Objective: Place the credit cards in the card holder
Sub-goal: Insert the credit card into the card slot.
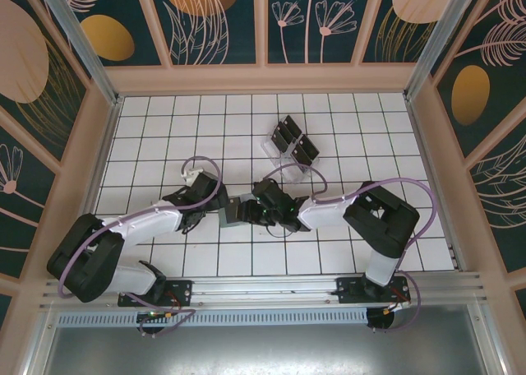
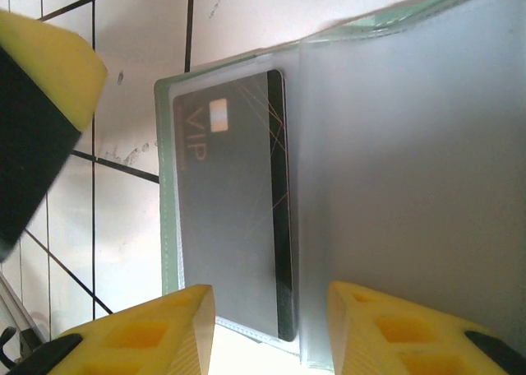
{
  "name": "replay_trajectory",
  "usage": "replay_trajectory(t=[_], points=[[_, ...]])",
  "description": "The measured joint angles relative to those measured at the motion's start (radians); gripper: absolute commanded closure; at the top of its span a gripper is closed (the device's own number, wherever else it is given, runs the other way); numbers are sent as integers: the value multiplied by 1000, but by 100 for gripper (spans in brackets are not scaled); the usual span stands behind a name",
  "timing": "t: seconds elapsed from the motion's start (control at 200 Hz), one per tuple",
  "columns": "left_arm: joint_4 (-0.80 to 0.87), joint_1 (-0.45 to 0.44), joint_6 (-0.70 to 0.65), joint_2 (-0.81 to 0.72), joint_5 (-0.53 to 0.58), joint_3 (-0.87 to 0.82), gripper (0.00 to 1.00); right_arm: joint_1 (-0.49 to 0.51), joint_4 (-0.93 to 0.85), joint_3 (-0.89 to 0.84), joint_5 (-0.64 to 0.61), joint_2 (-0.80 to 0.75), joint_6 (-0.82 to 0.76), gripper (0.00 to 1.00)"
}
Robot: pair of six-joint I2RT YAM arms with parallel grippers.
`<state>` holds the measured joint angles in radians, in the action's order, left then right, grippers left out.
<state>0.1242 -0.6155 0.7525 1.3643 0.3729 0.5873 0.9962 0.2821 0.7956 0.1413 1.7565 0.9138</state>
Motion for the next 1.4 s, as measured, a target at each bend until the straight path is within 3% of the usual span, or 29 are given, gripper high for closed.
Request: replay_trajectory(t=[0.42,0.656,1.401], points=[[-9,14,-35,0,-60,31,2,5,-27,10,-56,-35,-13,59],[-15,14,-13,-77,-86,-38,2,-2,-63,36,-68,-54,-77,58],[-68,14,22,-45,-153,-88,2,-98,-137,91,-109,14,-158,58]])
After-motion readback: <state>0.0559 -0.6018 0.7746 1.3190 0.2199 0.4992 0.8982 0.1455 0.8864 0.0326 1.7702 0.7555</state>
